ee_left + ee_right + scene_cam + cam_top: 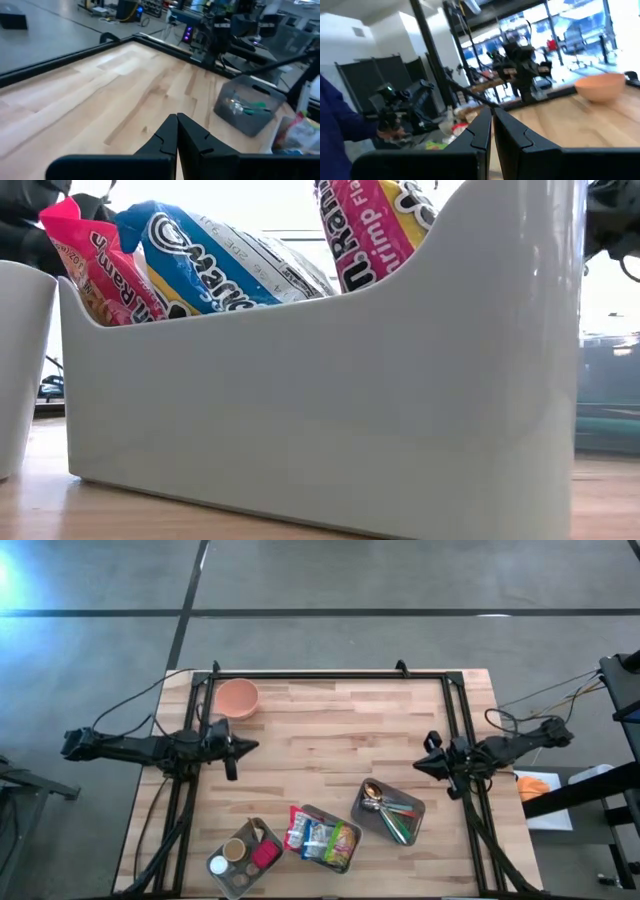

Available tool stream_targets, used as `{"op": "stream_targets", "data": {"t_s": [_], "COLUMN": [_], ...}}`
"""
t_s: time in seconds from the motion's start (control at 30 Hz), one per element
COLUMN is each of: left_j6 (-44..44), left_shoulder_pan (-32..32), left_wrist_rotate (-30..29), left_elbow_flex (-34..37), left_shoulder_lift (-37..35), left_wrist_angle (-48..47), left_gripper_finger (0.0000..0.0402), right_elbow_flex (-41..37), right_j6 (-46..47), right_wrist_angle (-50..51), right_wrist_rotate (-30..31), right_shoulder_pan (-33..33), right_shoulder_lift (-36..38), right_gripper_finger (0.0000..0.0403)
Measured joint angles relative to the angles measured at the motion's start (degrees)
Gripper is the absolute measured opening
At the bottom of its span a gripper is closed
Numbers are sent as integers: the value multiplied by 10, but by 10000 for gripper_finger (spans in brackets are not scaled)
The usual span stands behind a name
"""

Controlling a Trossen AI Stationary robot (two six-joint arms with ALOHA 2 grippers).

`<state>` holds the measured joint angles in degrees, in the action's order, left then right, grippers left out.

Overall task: Pick & Place Food Item
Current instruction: Return to home position

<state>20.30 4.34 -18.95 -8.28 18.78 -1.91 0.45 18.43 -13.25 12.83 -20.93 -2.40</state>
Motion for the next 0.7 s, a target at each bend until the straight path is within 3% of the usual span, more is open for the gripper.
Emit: {"op": "stream_targets", "data": {"t_s": [0.27, 0.5, 0.7], "left_j6": [-80, -81, -80], "left_shoulder_pan": [0, 1, 2], "left_wrist_rotate": [19, 33, 42], "left_elbow_flex": [25, 81, 80], "left_shoulder_lift": [-1, -1, -1], "left_wrist_angle": [11, 73, 70], "left_gripper_finger": [8, 8, 8], "right_elbow_flex": [0, 0, 0], "right_j6": [-26, -34, -64], "right_wrist_angle": [10, 27, 61], "right_wrist_rotate": [-48, -50, -49], "right_shoulder_pan": [0, 0, 0], "right_shoulder_lift": [23, 14, 15], "right_gripper_finger": [20, 20, 20]}}
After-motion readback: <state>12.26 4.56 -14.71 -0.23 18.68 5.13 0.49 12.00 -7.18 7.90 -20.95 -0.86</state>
